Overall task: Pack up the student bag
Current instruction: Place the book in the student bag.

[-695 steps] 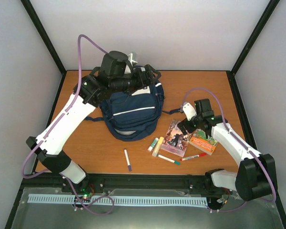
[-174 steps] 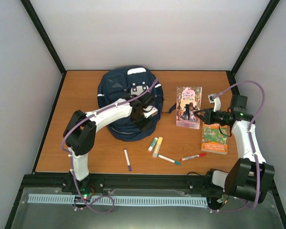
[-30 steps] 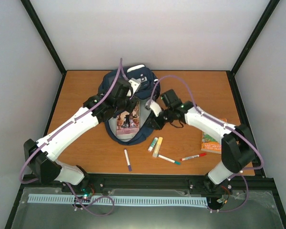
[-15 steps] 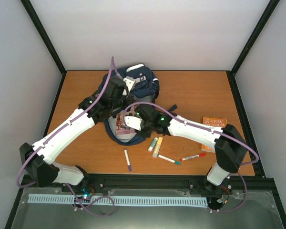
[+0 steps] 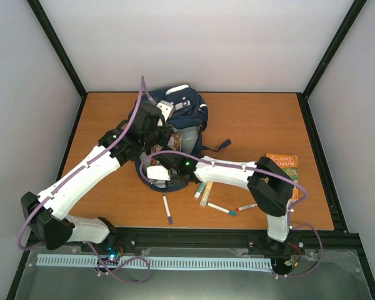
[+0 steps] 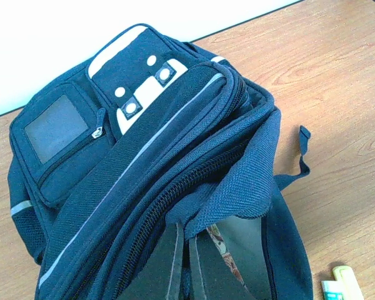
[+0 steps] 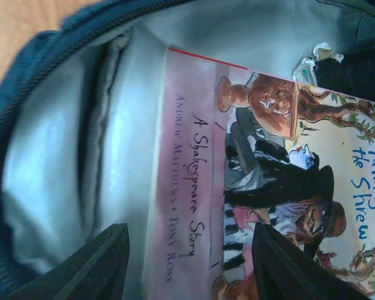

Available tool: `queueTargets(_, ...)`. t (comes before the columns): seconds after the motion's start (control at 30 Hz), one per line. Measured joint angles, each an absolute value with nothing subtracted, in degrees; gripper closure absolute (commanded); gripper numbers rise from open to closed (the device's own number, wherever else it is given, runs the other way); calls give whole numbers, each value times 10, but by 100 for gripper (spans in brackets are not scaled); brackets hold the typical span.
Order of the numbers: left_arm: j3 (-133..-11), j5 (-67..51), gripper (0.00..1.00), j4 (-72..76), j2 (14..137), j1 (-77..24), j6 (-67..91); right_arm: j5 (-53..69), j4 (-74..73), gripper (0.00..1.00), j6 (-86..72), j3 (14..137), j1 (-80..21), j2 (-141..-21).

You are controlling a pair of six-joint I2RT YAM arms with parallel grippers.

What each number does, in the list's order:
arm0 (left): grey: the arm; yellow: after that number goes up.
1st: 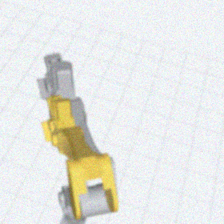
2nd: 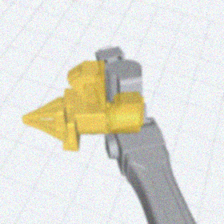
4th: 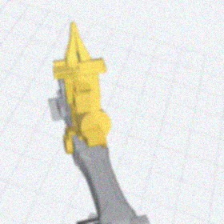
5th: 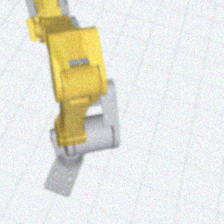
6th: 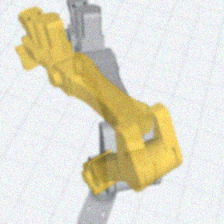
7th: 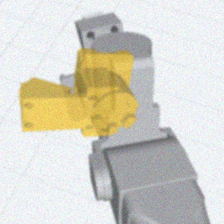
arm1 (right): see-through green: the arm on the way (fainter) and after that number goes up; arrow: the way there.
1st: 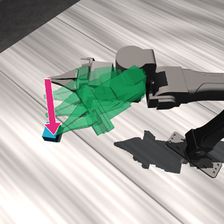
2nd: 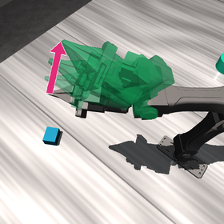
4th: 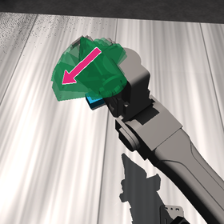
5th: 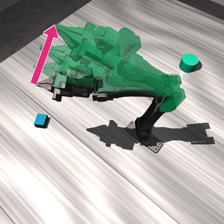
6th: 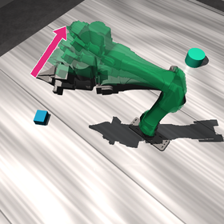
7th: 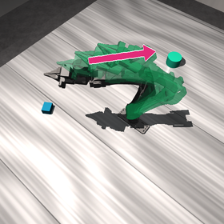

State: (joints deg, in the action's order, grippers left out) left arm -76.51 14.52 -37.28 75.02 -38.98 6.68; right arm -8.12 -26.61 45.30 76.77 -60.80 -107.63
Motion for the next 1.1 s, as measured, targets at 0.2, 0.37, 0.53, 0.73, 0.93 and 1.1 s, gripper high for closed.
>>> queueTargets(0.2, -764, 146, 99, -373, 749, -390, 67, -101, -272, 37, 455, 796, -608, -1113)
queueTargets(0.37, -764, 146, 99, -373, 749, -390, 67, -101, -283, 36, 468, 806, -608, -1126)
queueTargets(0.53, -764, 146, 99, -373, 749, -390, 67, -116, -283, 37, 484, 811, -608, -1137)
queueTargets(0.73, -764, 145, 99, -373, 749, -390, 67, -172, -247, 43, 523, 809, -608, -1146)
queueTargets(0.93, -763, 142, 99, -373, 749, -390, 67, -222, -188, 51, 576, 810, -605, -1148)
queueTargets(1.1, -763, 137, 99, -373, 749, -390, 66, -243, -150, 57, 603, 819, -603, -1170)
